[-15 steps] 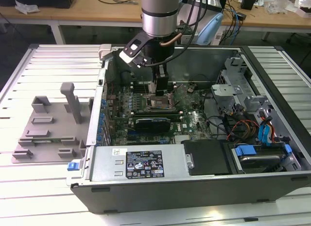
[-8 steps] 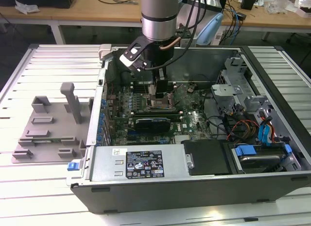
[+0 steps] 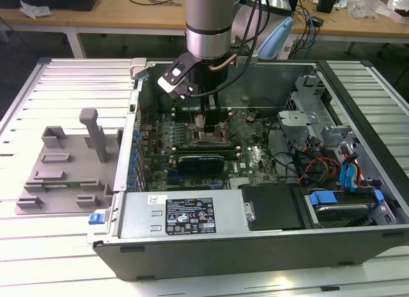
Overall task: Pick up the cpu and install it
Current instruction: 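Place the cpu into insertion slot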
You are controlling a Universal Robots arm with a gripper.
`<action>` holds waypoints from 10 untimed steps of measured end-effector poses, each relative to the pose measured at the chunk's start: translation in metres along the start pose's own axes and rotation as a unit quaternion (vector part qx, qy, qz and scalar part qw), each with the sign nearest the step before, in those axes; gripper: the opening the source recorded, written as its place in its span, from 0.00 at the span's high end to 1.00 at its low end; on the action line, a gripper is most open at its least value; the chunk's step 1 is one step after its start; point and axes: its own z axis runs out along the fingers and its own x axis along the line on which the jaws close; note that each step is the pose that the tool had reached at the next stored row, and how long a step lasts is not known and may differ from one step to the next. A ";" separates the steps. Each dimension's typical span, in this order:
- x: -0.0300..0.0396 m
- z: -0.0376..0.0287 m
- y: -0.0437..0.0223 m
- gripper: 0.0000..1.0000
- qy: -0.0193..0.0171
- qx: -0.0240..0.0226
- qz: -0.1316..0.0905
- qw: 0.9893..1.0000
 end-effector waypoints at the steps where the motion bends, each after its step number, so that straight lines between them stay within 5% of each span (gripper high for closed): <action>1: 0.0000 0.0010 -0.0001 0.45 0.000 0.000 0.000 1.000; 3: -0.0001 0.0070 0.0037 0.45 0.000 0.000 0.000 1.000; 10: -0.0002 0.0097 0.0067 0.45 0.000 0.000 0.000 1.000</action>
